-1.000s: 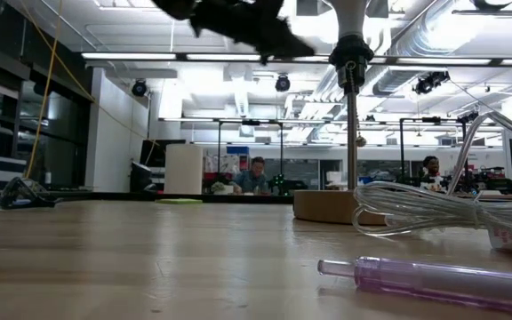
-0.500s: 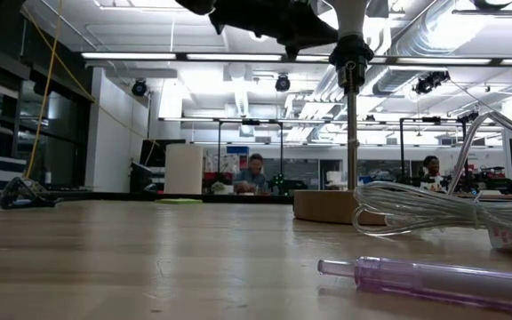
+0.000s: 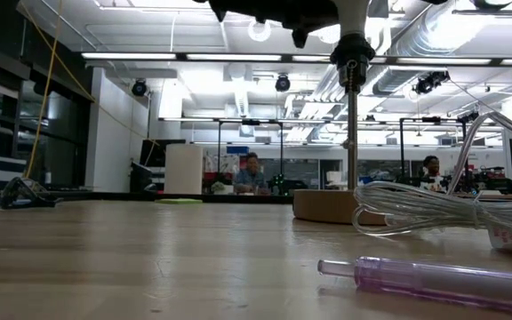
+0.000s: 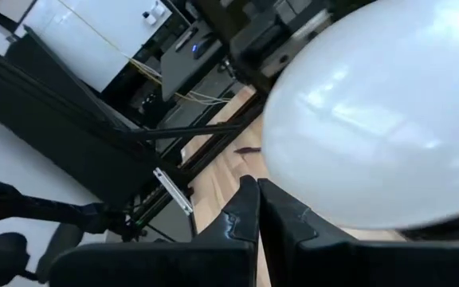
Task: Screw lightbulb
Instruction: Remove the lightbulb from the lamp
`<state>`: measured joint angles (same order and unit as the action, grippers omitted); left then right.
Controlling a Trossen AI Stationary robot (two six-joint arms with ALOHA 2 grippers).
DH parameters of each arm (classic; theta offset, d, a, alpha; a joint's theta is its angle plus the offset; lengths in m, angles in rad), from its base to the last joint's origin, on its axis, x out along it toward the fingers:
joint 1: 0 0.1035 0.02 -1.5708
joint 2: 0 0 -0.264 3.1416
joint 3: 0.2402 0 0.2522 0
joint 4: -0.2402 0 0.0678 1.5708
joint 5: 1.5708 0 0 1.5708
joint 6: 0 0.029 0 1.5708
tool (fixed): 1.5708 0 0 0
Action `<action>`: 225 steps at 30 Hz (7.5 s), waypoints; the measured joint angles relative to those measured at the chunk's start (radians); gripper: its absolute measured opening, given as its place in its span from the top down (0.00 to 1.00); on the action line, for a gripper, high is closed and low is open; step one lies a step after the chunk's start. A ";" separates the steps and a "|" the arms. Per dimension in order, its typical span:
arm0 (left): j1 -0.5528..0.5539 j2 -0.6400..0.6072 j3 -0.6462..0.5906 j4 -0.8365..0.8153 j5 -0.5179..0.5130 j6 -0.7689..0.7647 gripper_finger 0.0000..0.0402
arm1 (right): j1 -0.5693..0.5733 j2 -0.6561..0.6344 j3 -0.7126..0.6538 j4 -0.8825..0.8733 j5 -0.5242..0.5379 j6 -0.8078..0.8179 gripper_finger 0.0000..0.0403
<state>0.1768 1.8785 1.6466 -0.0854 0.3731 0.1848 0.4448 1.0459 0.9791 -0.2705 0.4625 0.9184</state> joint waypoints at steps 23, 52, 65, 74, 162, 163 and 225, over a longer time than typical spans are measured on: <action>-0.075 -0.216 0.002 -0.421 -0.004 0.034 1.00 | -0.059 -0.272 0.002 -0.422 0.135 0.073 1.00; -0.025 -0.218 -0.459 -0.026 -0.056 -0.168 1.00 | -0.037 0.093 0.001 -0.041 -0.114 0.014 1.00; -0.134 -0.226 -0.674 0.181 -0.174 -0.319 1.00 | -0.022 0.079 0.002 -0.118 -0.045 -0.080 1.00; -0.192 -0.154 -0.877 0.532 -0.366 -0.644 1.00 | -0.002 0.077 0.001 -0.309 -0.233 -0.372 0.99; -0.214 0.036 -0.832 0.596 -0.473 -0.645 1.00 | 0.038 0.503 -0.035 0.513 0.740 -0.627 0.65; -0.215 0.036 -0.832 0.593 -0.474 -0.645 1.00 | 0.038 0.503 -0.034 0.506 0.732 -0.628 0.65; -0.286 0.032 -0.829 0.538 -0.480 -0.652 1.00 | -0.700 0.103 -0.299 0.490 -1.388 -1.167 0.65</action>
<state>-0.1091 1.9110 0.8173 0.4523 -0.1066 -0.4672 -0.2557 1.1487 0.6803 0.2195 -0.9251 -0.2487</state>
